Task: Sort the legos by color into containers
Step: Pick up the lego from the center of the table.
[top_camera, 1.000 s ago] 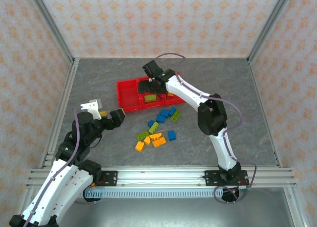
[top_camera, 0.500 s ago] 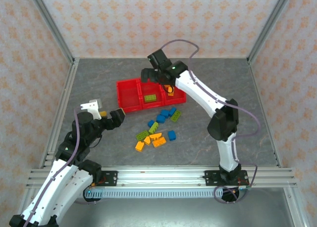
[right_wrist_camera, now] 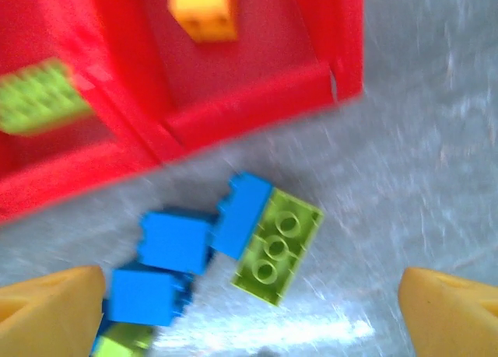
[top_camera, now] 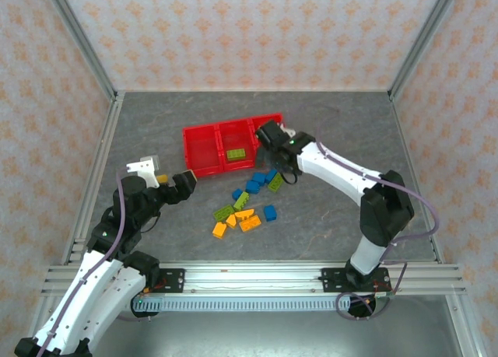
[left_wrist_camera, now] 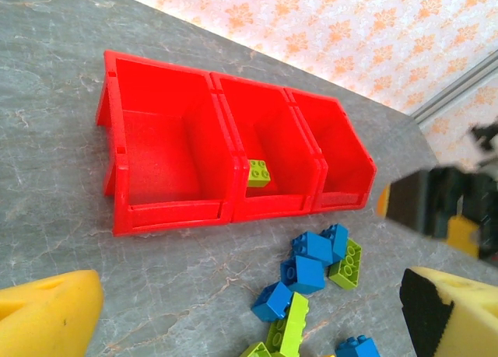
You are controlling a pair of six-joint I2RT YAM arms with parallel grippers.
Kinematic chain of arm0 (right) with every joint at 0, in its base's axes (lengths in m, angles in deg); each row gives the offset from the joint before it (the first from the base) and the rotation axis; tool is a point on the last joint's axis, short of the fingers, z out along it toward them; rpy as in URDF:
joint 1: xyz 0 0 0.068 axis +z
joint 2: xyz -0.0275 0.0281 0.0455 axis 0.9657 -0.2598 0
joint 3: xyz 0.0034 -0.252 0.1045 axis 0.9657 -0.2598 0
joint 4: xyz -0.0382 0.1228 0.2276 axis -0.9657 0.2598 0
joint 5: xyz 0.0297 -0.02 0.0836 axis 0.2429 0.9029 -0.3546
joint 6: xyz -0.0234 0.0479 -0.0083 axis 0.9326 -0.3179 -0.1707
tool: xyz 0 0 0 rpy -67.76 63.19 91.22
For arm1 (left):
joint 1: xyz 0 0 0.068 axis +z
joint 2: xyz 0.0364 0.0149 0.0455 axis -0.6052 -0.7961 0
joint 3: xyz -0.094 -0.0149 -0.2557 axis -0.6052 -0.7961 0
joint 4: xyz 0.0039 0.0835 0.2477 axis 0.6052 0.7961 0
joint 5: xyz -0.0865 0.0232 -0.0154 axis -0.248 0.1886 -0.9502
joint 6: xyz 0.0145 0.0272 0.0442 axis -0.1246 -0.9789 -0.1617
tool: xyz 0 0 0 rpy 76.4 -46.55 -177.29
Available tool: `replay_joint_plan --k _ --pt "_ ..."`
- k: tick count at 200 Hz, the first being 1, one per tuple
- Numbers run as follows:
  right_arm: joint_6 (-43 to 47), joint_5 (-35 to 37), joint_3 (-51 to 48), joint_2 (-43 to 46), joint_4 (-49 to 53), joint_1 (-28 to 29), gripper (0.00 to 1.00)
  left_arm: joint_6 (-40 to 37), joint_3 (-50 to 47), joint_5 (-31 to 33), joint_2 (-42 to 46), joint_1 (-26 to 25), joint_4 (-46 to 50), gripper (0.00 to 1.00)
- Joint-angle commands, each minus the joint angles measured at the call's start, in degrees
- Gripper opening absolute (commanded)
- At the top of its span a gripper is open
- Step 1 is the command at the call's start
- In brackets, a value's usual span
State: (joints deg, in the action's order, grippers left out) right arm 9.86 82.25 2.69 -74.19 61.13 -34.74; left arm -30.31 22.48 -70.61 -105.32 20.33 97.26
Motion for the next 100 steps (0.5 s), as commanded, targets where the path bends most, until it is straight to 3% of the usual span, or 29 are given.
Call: replay_joint_plan --k 1,100 --pt "-3.11 -1.86 -4.8 2.38 -5.09 0.05 0.92 -1.46 -0.75 -1.69 -0.36 -0.5 -2.11 0.99" --pt "-2.42 -5.13 -8.33 -5.11 -10.01 0.05 0.77 -1.47 -0.55 -1.4 -0.3 -0.5 -1.8 0.99"
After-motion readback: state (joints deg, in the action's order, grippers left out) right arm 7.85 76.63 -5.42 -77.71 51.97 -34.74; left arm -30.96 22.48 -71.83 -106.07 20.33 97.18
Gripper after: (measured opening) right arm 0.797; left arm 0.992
